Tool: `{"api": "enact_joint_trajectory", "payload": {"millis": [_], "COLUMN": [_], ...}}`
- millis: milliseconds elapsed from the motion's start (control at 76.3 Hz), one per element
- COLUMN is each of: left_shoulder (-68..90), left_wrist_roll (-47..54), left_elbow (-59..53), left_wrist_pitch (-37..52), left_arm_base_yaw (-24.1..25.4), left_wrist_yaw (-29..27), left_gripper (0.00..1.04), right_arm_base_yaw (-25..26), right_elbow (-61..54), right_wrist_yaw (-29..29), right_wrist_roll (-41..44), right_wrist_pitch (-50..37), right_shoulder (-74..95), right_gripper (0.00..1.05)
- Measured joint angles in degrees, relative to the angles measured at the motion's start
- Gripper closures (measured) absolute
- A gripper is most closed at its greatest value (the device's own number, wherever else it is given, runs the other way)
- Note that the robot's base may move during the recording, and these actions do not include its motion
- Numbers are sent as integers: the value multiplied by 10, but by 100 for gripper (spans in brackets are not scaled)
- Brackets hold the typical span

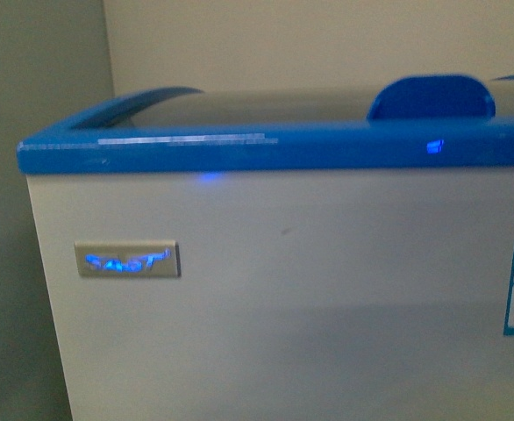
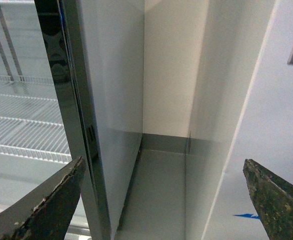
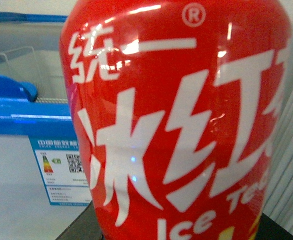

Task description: Put drink in fridge

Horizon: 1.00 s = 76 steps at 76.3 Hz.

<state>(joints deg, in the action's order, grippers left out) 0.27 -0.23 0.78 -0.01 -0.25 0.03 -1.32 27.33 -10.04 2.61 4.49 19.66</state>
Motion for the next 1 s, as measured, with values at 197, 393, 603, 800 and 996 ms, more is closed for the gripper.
{"api": "enact_joint_trajectory", "payload": {"millis": [197, 393, 603, 800, 996], "left_shoulder": [0, 0, 0, 0, 0], "left_wrist_roll": [0, 0, 0, 0, 0], "left_elbow": [0, 0, 0, 0, 0], "left_wrist_pitch": [0, 0, 0, 0, 0], "left_arm_base_yaw": [0, 0, 0, 0, 0], "left_wrist_yaw": [0, 0, 0, 0, 0], "left_gripper": [8, 8, 8, 8, 8], "right_arm_base_yaw": [0, 0, 0, 0, 0], "right_elbow": [0, 0, 0, 0, 0], "right_wrist_yaw": [0, 0, 0, 0, 0], "right_wrist_roll": [0, 0, 0, 0, 0], "right_wrist_pitch": [0, 0, 0, 0, 0], "right_shoulder": [0, 0, 0, 0, 0], "right_gripper": [68, 68, 68, 68, 68]}}
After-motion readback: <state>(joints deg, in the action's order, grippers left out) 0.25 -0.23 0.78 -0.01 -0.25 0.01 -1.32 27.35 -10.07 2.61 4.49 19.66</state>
